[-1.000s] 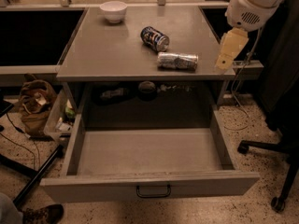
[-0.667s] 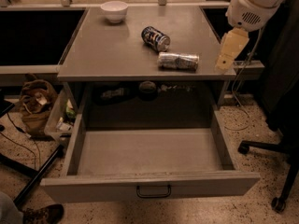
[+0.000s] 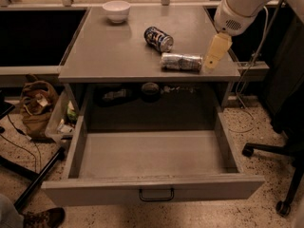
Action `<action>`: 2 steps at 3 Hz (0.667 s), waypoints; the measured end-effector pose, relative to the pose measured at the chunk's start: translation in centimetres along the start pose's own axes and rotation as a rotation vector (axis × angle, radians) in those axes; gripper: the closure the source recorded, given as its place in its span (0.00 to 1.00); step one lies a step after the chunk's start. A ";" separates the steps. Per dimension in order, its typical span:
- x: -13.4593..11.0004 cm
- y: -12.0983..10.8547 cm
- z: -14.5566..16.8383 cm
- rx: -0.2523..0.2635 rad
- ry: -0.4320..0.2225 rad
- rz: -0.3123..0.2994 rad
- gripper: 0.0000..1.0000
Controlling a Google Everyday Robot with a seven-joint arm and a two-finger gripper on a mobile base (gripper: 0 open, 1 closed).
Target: Place redbull can into top drawer
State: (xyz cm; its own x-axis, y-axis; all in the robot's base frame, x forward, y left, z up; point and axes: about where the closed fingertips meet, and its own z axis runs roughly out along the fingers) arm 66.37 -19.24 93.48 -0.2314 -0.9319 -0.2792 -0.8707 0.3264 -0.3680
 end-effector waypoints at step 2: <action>-3.2 -3.2 6.3 -0.021 -0.063 0.001 0.00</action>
Offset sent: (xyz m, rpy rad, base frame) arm 0.0959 0.0514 -0.0441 0.0963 -0.0061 0.0574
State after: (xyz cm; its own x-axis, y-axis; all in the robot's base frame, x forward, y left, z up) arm 72.64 -16.27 89.97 -0.2049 -0.9197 -0.3349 -0.8795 0.3231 -0.3495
